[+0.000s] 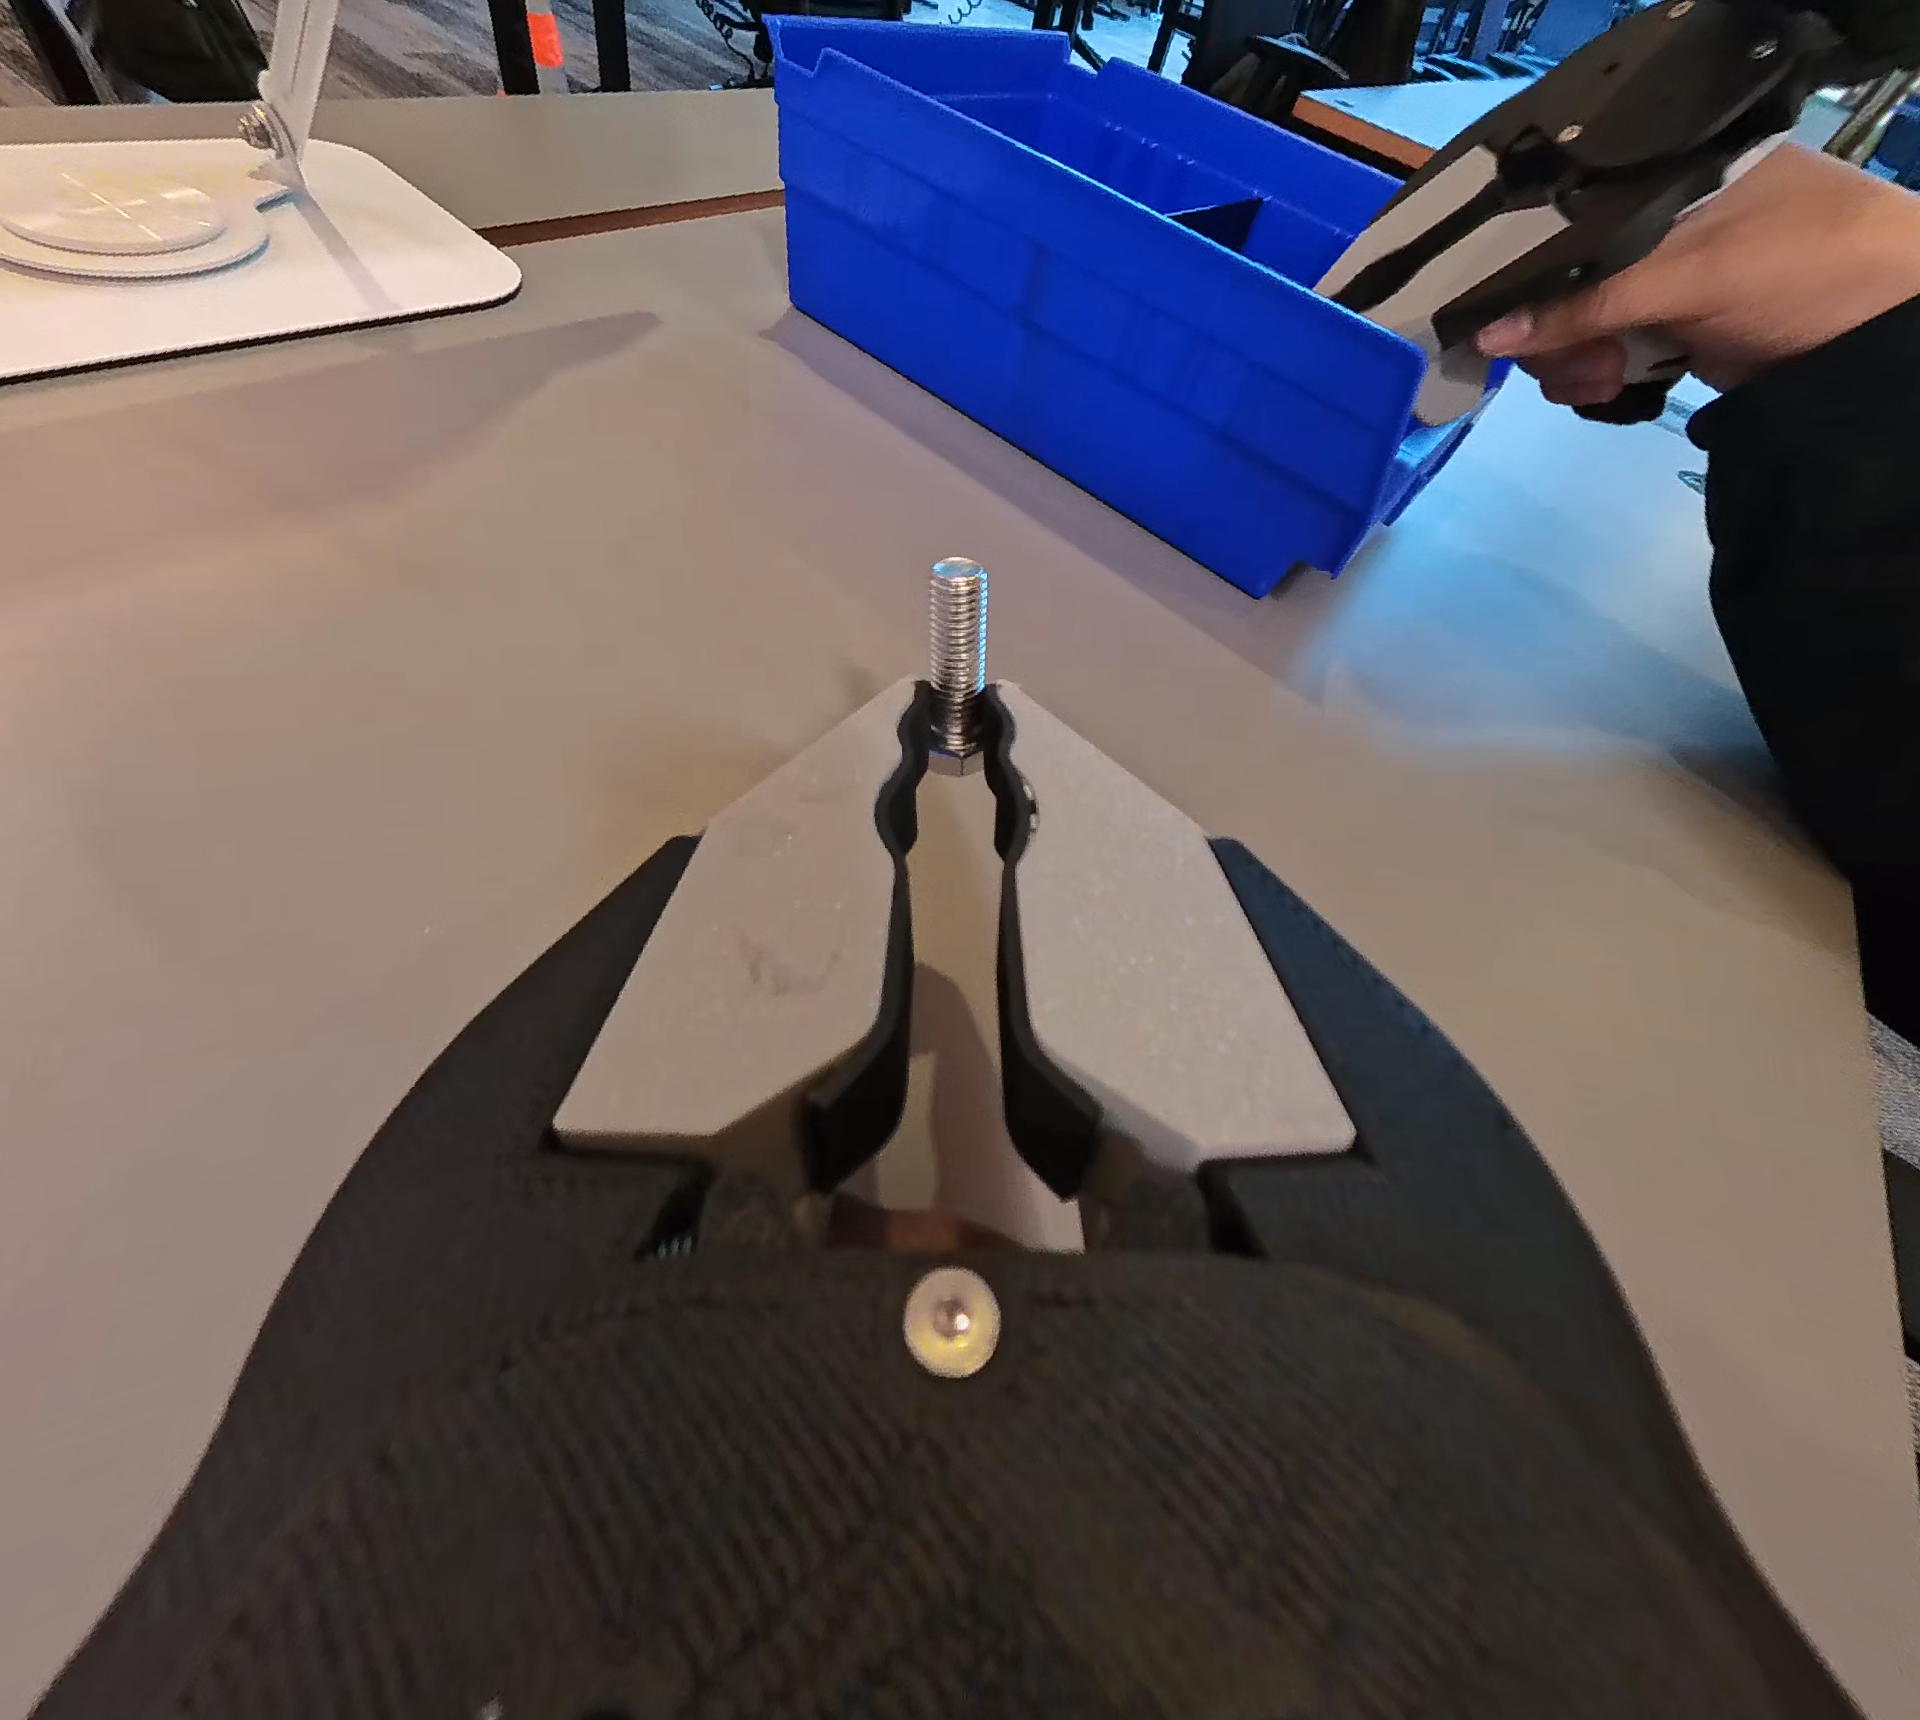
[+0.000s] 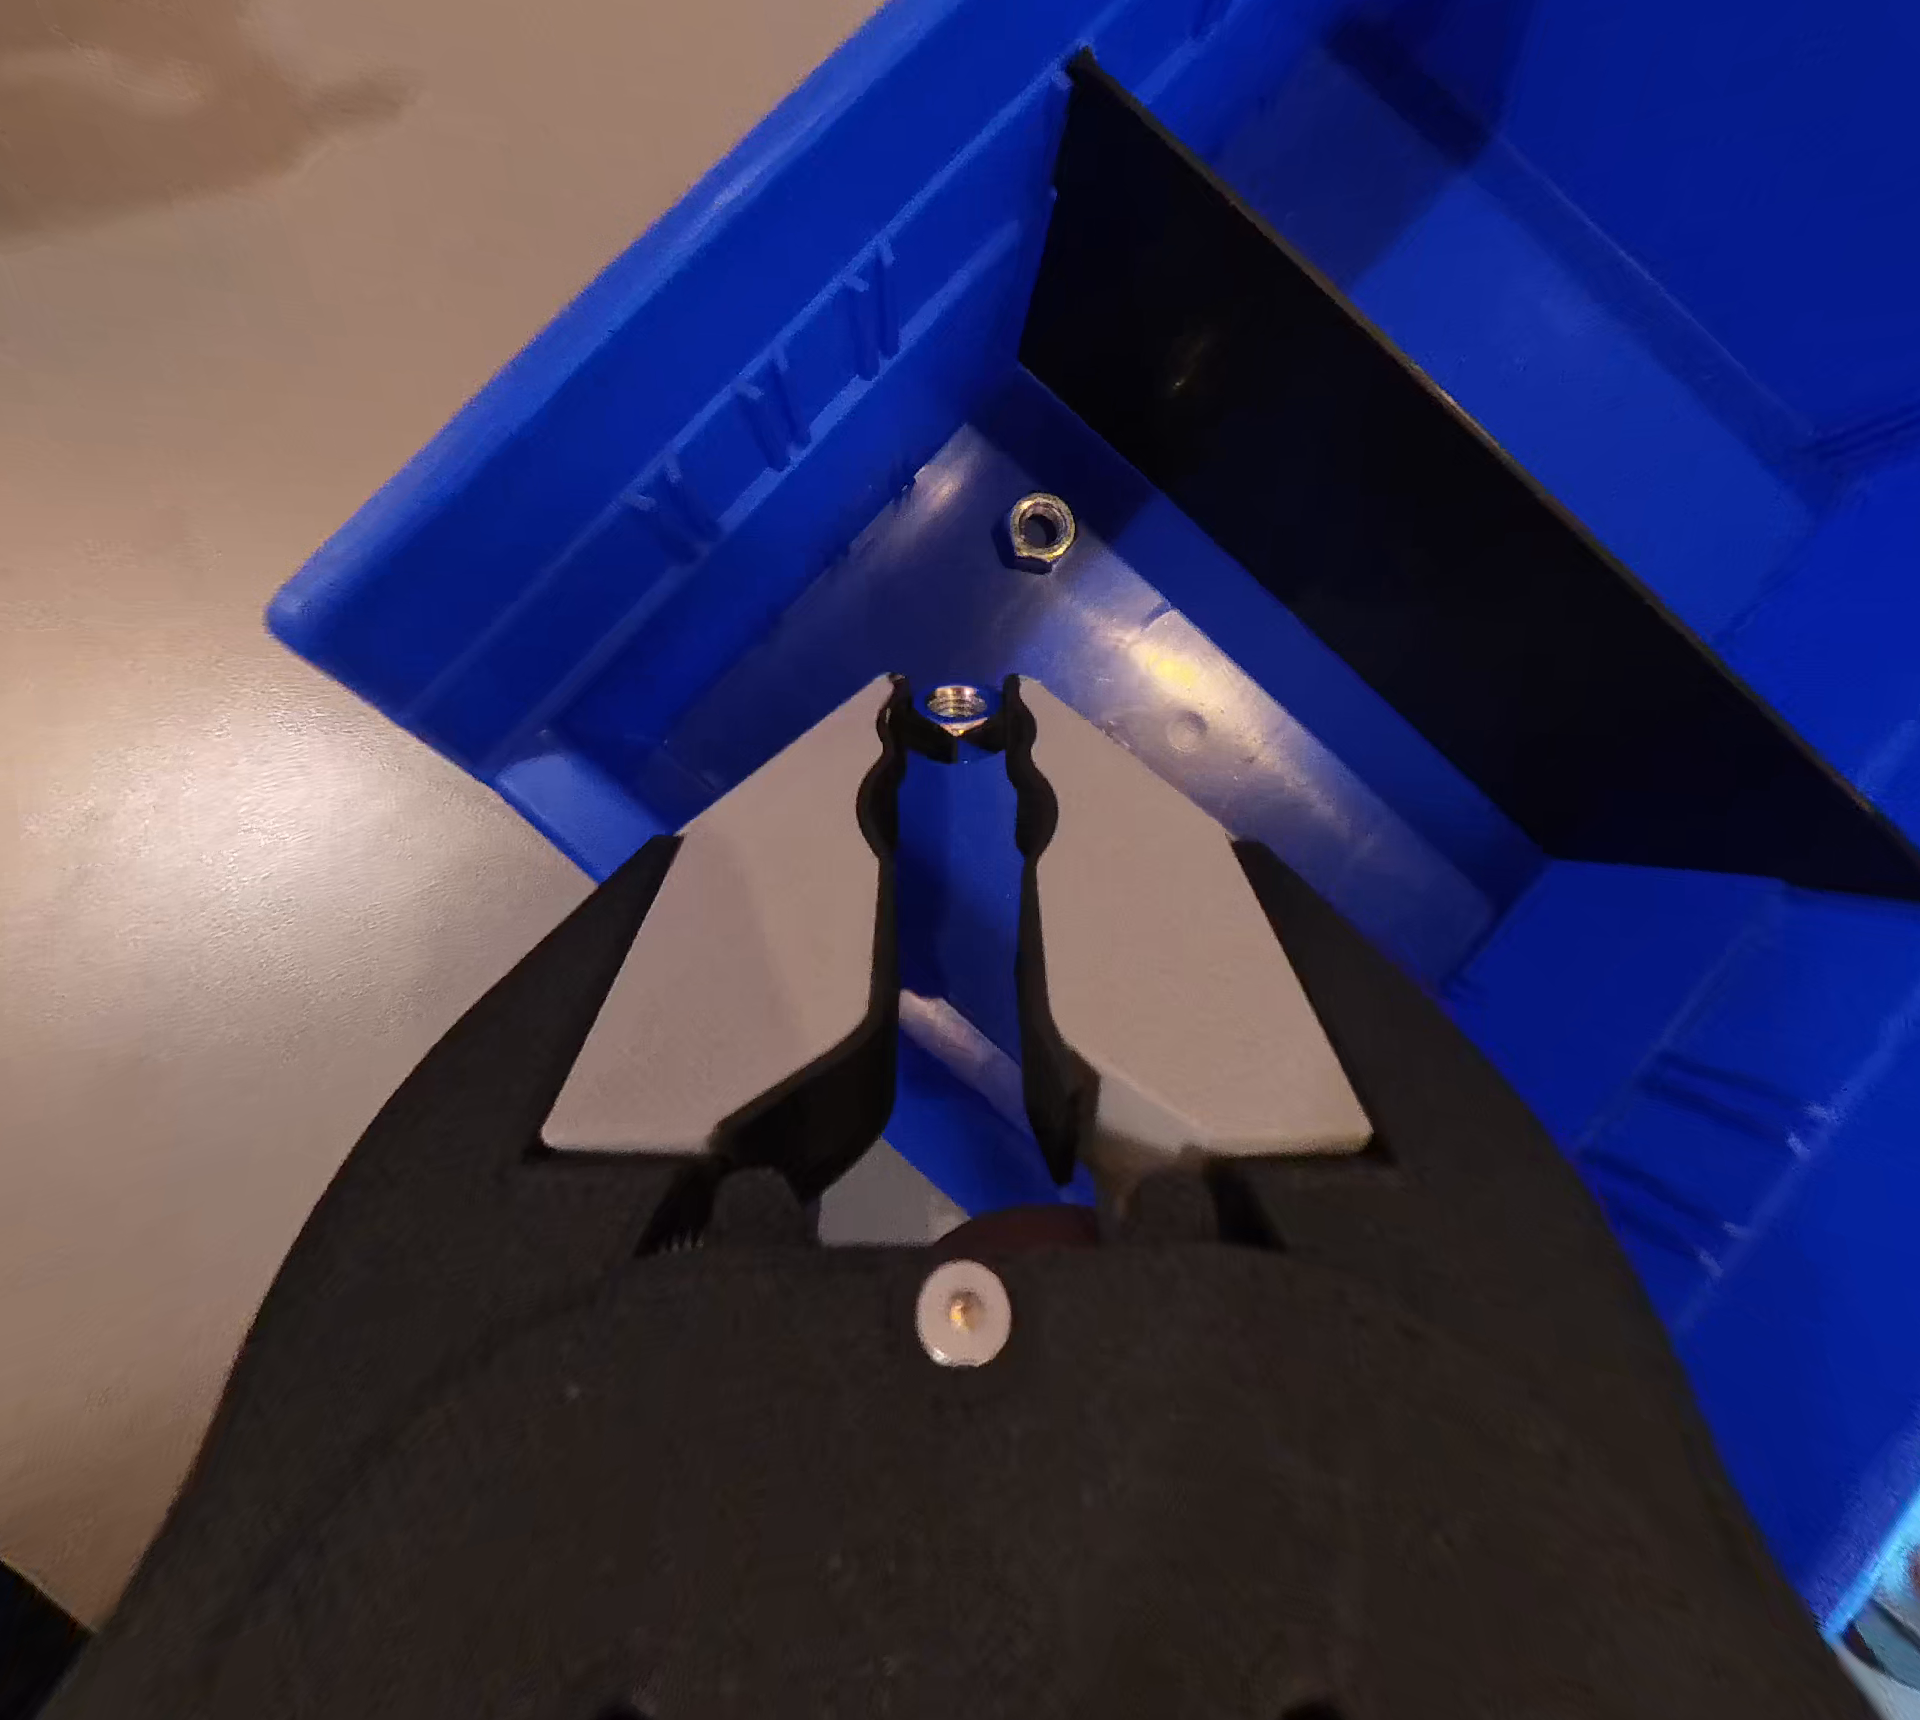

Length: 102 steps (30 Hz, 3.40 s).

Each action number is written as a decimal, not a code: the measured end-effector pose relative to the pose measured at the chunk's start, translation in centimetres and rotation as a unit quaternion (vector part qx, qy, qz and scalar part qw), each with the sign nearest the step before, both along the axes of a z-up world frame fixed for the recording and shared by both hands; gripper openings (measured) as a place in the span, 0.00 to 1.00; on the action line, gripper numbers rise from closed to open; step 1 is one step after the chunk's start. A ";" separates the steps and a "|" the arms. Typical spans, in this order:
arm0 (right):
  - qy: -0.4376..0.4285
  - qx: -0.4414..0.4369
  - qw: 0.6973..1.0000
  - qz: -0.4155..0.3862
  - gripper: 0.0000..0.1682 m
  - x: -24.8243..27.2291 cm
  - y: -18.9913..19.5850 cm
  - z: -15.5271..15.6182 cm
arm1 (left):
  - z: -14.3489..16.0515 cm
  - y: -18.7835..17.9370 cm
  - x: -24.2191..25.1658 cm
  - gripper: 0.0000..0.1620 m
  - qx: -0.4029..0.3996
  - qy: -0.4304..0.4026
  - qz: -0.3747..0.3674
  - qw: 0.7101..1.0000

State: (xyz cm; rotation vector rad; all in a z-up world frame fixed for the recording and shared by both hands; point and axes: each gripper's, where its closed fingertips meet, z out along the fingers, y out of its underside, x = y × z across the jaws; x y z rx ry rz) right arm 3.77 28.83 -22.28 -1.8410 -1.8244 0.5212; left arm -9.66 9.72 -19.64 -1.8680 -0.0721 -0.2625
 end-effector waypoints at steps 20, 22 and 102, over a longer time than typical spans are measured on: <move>0.367 -0.032 0.927 0.067 0.10 -3.5 -4.5 14.2 | 0.4 -0.1 0.5 0.04 0.009 0.000 -0.013 1.000; 0.414 -0.068 0.898 0.135 0.09 -4.2 -9.1 16.1 | 0.9 -0.1 1.0 0.04 0.021 0.001 -0.025 0.999; 0.315 0.078 0.939 0.111 0.16 -15.0 -18.0 4.1 | 13.7 -14.1 -11.3 0.16 0.091 0.032 0.156 0.983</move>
